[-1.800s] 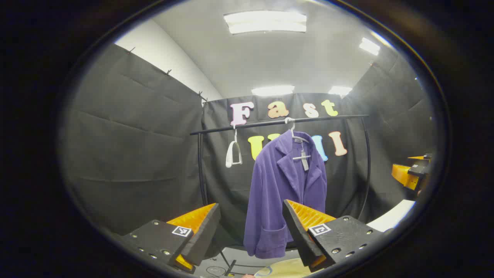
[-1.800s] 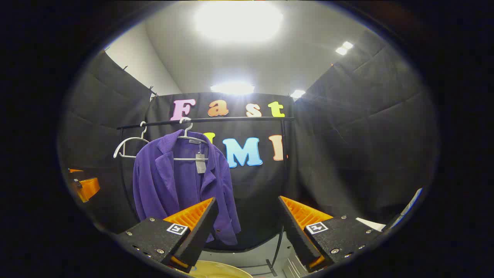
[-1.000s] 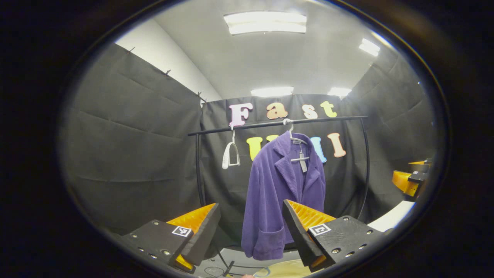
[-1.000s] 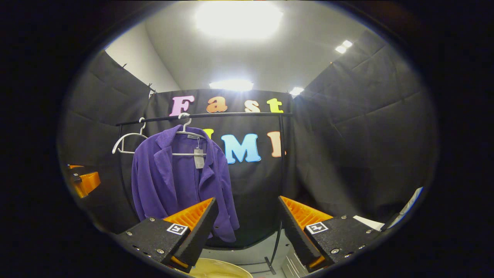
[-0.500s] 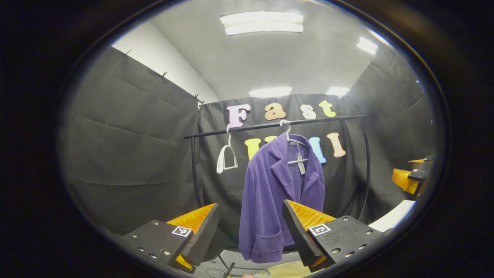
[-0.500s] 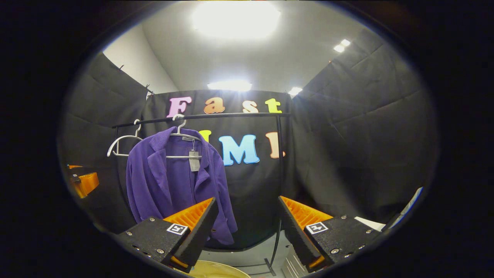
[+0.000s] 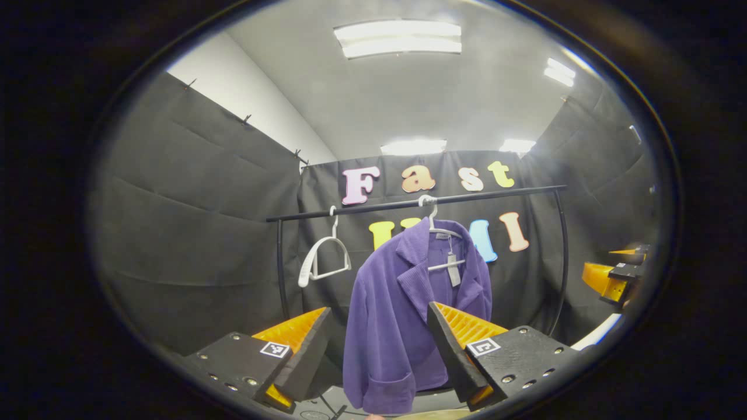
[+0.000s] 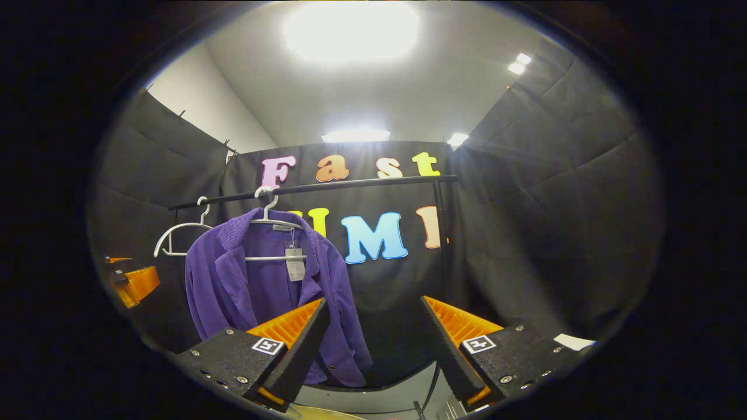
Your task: Grasp the clothes on the hanger with both hands and then place them into the laundry hamper below.
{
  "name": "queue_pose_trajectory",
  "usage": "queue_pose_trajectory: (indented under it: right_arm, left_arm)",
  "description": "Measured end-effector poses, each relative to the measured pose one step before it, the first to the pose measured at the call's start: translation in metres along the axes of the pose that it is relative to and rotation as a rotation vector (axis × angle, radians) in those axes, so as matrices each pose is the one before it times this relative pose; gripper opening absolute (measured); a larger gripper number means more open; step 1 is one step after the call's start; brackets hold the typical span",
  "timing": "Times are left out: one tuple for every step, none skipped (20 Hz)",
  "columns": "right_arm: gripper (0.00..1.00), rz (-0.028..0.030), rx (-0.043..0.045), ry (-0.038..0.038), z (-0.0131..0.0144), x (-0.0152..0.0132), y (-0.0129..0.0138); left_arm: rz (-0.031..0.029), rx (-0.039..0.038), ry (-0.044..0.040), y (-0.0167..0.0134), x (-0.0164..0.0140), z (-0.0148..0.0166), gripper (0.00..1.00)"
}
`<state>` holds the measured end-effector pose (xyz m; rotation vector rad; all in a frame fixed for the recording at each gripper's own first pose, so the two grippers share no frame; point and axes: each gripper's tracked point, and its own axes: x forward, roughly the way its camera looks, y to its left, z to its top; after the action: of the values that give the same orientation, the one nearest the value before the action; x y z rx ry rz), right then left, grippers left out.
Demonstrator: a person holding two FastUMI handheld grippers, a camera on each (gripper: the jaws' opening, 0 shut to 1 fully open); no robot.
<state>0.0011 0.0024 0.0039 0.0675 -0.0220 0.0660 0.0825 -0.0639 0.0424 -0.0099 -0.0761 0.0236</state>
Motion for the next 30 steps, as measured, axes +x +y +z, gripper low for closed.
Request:
queue_pose_trajectory:
  right_arm:
    - [0.95, 0.01288, 0.00285, -0.00555, 0.00052, 0.00040, -0.00003]
    - [0.95, 0.01167, 0.00338, -0.00459, 0.00115, 0.00032, 0.00040]
    - [0.95, 0.01399, 0.00421, -0.00494, 0.00045, 0.00034, 0.00044]
    - [0.95, 0.01324, 0.00694, -0.00128, 0.00149, 0.00159, 0.00089]
    - [0.95, 0.01749, 0.01056, -0.00163, 0.00481, 0.01385, 0.00329]
    - [0.95, 0.01489, 0.00895, -0.00010, 0.00049, 0.01343, 0.00134]
    - [0.95, 0.01196, 0.00834, -0.00227, -0.00281, 0.01531, 0.00291]
    - [0.95, 0.01441, 0.00537, -0.00326, -0.00102, 0.00808, 0.00292]
    - [0.95, 0.01568, 0.00311, -0.00002, -0.00104, 0.00851, 0.00383]
    - [0.95, 0.01537, 0.00156, 0.00252, -0.00264, 0.00910, 0.00271]
    - [0.95, 0.01569, -0.00149, 0.00095, -0.00217, 0.00826, 0.00306]
    - [0.95, 0.01317, -0.00170, 0.00126, -0.00055, 0.00779, 0.00111]
    - [0.95, 0.01353, 0.00013, 0.00159, -0.00165, 0.00964, 0.00163]
    - [0.95, 0.01632, 0.00504, 0.00210, -0.00112, 0.00808, 0.00201]
    - [0.95, 0.01670, 0.01068, 0.00462, -0.00311, 0.01027, 0.00466]
    - [0.95, 0.02187, 0.01217, 0.00634, -0.00204, 0.00879, 0.00459]
    - [0.95, 0.02244, 0.01152, 0.00388, -0.00184, 0.00846, 0.00386]
    - [0.95, 0.02315, 0.00586, 0.00238, -0.00210, 0.00894, 0.00449]
    - [0.95, 0.02113, 0.00068, 0.00149, -0.00172, 0.00923, 0.00336]
    - [0.95, 0.01305, -0.00241, -0.00145, -0.00079, 0.00677, 0.00215]
    - [0.95, 0.01155, -0.00202, -0.00073, -0.00046, 0.00793, 0.00071]
    - [0.95, 0.01304, -0.00005, 0.00093, -0.00238, 0.00725, 0.00267]
    - [0.95, 0.01107, -0.00022, 0.00165, -0.00211, 0.00817, 0.00086]
    - [0.95, 0.01140, -0.00297, 0.00291, -0.00306, 0.00777, 0.00074]
    - [0.95, 0.00826, -0.00551, 0.00147, -0.00203, 0.00759, -0.00060]
    - [0.95, 0.00779, -0.00643, 0.00333, -0.00365, 0.00736, 0.00006]
    - [0.95, 0.00638, -0.00560, 0.00419, -0.00367, 0.00768, -0.00047]
    - [0.95, 0.00698, -0.00356, 0.00528, -0.00354, 0.00731, 0.00068]
    - [0.95, 0.00946, 0.00049, 0.00703, -0.00354, 0.00670, 0.00036]
    - [0.95, 0.01277, 0.00034, 0.00969, -0.00521, 0.00767, 0.00214]
  left_arm:
    - [0.00164, 0.00058, -0.00263, -0.00486, 0.00598, 0.00219, 0.93]
    - [0.00308, 0.00093, -0.00453, -0.00499, 0.00591, 0.00128, 0.93]
    - [0.00205, 0.00176, -0.00141, -0.00424, 0.00513, 0.00109, 0.93]
    - [0.00123, 0.00006, 0.00088, -0.00451, 0.00611, 0.00006, 0.93]
    - [0.00152, -0.00096, 0.00152, -0.00415, 0.00711, -0.00015, 0.93]
    - [0.00161, -0.00061, 0.00311, -0.00415, 0.00715, -0.00134, 0.93]
    - [0.00431, 0.00073, -0.00015, -0.00348, 0.00586, 0.00024, 0.93]
    - [0.00531, 0.00164, -0.00100, -0.00306, 0.00700, 0.00031, 0.93]
    - [0.00608, 0.00246, 0.00053, -0.00299, 0.00662, -0.00065, 0.93]
    - [0.00312, 0.00145, 0.00438, -0.00413, 0.00704, -0.00280, 0.93]
    - [0.00200, 0.00089, 0.00792, -0.00380, 0.00618, -0.00255, 0.93]
    - [0.00451, 0.00049, 0.00884, -0.00397, 0.00365, -0.00256, 0.93]
    - [0.00210, -0.00072, 0.00337, -0.00291, 0.00386, -0.00069, 0.93]
    - [0.00152, 0.00066, 0.00296, -0.00437, 0.00409, -0.00034, 0.93]
    - [0.00318, 0.00270, -0.00273, -0.00378, 0.00480, -0.00002, 0.93]
    - [0.00276, 0.00399, -0.00008, -0.00353, 0.00617, -0.00116, 0.93]
    - [0.00235, 0.00291, 0.00410, -0.00238, 0.00620, -0.00261, 0.93]
    - [0.00629, 0.00259, 0.00846, -0.00245, 0.00578, -0.00415, 0.93]
    - [0.00839, -0.00005, 0.00685, -0.00187, 0.00566, -0.00308, 0.93]
    - [0.00624, -0.00383, 0.00222, -0.00237, 0.00362, -0.00168, 0.93]
    - [0.00323, -0.00663, -0.00142, -0.00277, 0.00497, -0.00085, 0.93]
    - [0.00282, -0.00481, -0.00254, -0.00331, 0.00436, -0.00163, 0.93]
    - [0.00473, -0.00210, -0.00115, -0.00228, 0.00768, -0.00206, 0.93]
    - [0.00770, 0.00096, 0.00182, -0.00108, 0.00512, -0.00388, 0.93]
    - [0.01411, 0.00280, 0.00455, 0.00106, 0.00673, -0.00409, 0.99]
    - [0.01625, 0.00008, 0.00069, 0.00123, 0.00608, -0.00357, 0.99]
    - [0.01528, -0.00269, -0.00065, 0.00098, 0.00612, -0.00303, 0.99]
    - [0.01333, -0.00267, -0.00012, 0.00035, 0.00517, -0.00266, 0.93]
    - [0.01558, -0.00158, 0.00053, 0.00183, 0.00583, -0.00290, 0.93]
    - [0.01273, -0.00035, 0.00471, 0.00195, 0.00397, -0.00410, 0.99]
